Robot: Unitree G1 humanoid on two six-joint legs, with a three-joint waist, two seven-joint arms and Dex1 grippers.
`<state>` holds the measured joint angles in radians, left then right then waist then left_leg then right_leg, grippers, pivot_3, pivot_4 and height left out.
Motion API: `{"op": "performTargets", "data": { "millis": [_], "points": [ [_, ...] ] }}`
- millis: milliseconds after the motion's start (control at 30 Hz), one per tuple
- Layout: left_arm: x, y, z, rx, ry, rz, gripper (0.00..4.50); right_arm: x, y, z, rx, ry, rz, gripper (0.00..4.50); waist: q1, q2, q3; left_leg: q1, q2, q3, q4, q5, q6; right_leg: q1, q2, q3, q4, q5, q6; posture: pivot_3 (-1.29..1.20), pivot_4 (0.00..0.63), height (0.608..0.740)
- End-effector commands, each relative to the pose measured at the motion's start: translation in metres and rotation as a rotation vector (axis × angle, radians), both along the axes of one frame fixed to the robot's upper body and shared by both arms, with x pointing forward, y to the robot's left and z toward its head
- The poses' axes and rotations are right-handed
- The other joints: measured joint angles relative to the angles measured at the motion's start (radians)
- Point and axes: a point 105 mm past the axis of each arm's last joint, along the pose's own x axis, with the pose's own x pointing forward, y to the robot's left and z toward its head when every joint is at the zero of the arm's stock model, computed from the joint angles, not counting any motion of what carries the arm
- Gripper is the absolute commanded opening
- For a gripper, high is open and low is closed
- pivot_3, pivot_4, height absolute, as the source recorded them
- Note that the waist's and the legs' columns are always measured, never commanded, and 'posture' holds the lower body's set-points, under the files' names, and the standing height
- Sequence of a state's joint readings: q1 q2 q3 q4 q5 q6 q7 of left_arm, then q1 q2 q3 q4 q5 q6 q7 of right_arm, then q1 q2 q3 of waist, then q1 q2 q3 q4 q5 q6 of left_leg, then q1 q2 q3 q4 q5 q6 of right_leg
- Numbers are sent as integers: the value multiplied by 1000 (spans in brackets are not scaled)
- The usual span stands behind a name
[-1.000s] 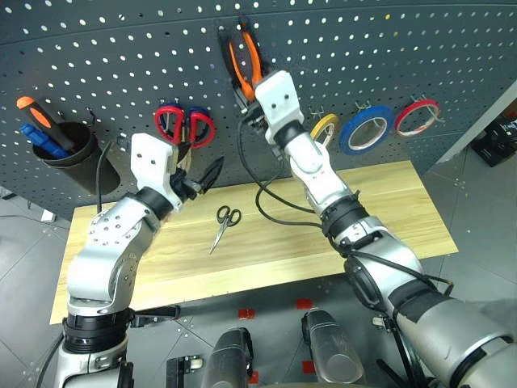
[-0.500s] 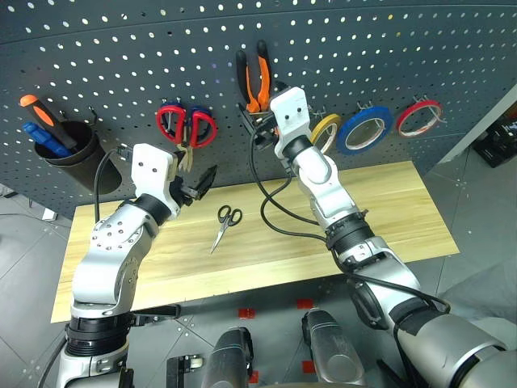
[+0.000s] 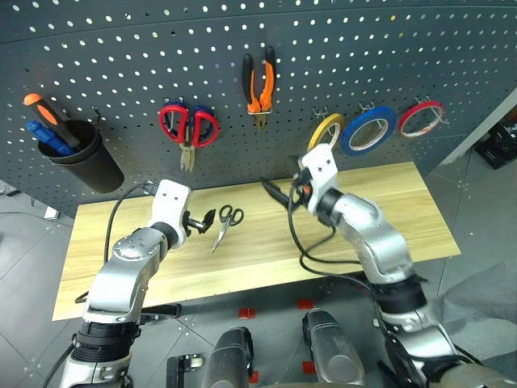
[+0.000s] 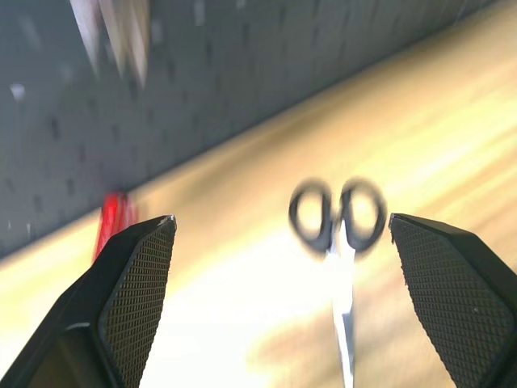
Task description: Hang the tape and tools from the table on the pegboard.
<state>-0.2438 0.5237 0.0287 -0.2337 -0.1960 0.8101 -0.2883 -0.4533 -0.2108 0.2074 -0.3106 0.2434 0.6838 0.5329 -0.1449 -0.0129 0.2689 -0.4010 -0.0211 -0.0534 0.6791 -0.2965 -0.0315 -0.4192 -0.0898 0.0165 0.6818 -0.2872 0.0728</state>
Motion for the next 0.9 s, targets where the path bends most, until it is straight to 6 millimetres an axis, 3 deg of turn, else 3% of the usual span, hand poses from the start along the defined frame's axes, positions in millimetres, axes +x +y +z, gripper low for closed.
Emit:
{"op": "performTargets", "data": {
  "millis": [33,200,600,700,900],
  "points": [
    [-1,0,-17,30,85,4,4457,-45,11,-6,-30,83,204,4500,4,0,0,0,0,0,0,0,0,0,0,0,0,0,0,-174,284,740],
    [7,-6,-46,27,189,-17,4457,-66,14,-13,-80,123,288,4500,7,-3,2,0,0,-1,1,-2,4,0,0,0,0,0,0,-183,291,740],
    [33,-35,-85,5,298,-90,4457,-65,15,-11,-83,127,287,4500,8,-8,4,0,-1,-1,1,-2,4,0,-1,-1,0,0,0,-198,304,740],
    [34,-33,-93,29,317,-96,3942,-62,11,-10,-70,138,271,4500,7,-8,4,0,-1,-1,1,-2,4,1,0,-1,0,0,0,-208,303,740],
    [33,-27,-101,41,335,-86,2067,-54,3,-6,-67,140,238,4500,7,-8,4,1,-1,-2,1,-2,4,2,-1,-2,0,0,0,-215,302,740]
  ]
}}
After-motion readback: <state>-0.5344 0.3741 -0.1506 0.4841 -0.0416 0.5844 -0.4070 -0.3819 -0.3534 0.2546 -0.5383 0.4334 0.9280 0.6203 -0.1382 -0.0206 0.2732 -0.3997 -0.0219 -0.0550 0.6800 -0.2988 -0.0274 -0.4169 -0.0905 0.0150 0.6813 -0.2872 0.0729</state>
